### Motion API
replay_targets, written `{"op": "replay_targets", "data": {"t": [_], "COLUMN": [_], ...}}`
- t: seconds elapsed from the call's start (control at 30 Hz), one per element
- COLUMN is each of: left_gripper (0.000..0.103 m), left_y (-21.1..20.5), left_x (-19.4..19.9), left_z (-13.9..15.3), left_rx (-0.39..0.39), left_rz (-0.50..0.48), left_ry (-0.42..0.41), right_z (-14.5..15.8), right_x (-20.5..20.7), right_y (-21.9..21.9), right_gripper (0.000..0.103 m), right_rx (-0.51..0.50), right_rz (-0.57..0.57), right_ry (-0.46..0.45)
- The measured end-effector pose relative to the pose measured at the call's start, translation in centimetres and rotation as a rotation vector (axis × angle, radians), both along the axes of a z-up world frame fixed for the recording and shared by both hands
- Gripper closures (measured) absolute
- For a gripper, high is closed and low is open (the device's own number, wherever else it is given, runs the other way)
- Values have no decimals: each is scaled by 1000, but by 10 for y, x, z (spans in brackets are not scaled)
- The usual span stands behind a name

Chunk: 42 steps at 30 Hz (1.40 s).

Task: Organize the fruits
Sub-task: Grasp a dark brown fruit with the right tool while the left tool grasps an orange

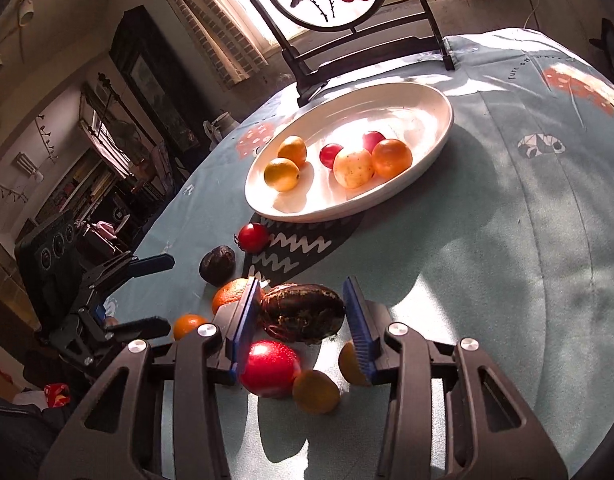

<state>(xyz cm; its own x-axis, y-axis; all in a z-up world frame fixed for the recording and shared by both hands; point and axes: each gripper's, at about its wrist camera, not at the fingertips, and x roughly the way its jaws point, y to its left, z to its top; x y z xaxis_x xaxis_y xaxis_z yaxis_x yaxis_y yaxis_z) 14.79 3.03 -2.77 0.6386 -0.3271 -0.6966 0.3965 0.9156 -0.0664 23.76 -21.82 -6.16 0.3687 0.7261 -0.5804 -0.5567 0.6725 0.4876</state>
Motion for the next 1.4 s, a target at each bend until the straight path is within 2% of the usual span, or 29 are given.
{"op": "replay_targets", "data": {"t": [0.13, 0.2, 0.4, 0.6, 0.8, 1.07, 1.4], "left_gripper": [9, 18, 43, 55, 63, 63, 63], "left_y": [-12, -14, -11, -13, -18, -19, -3], "left_x": [-19, -19, -5, 0, 4, 4, 1], "left_z": [-8, -11, -21, -27, -31, -31, -19], "left_rx": [66, 79, 62, 66, 73, 64, -20], "left_rz": [-106, -126, -121, -128, -144, -142, -99], "left_ry": [-16, 2, 82, 117, 142, 144, 111], "right_z": [0, 1, 0, 0, 1, 0, 4], "right_x": [1, 0, -1, -1, -2, -3, -4], "right_y": [-2, -2, -3, -3, -4, -4, -4], "right_gripper": [60, 60, 60, 60, 60, 60, 60], "right_rx": [3, 5, 2, 1, -2, -3, 9], "right_rz": [-12, -10, -18, -22, -22, -26, -15], "right_ry": [5, 0, 1, -4, -14, -13, -24]}}
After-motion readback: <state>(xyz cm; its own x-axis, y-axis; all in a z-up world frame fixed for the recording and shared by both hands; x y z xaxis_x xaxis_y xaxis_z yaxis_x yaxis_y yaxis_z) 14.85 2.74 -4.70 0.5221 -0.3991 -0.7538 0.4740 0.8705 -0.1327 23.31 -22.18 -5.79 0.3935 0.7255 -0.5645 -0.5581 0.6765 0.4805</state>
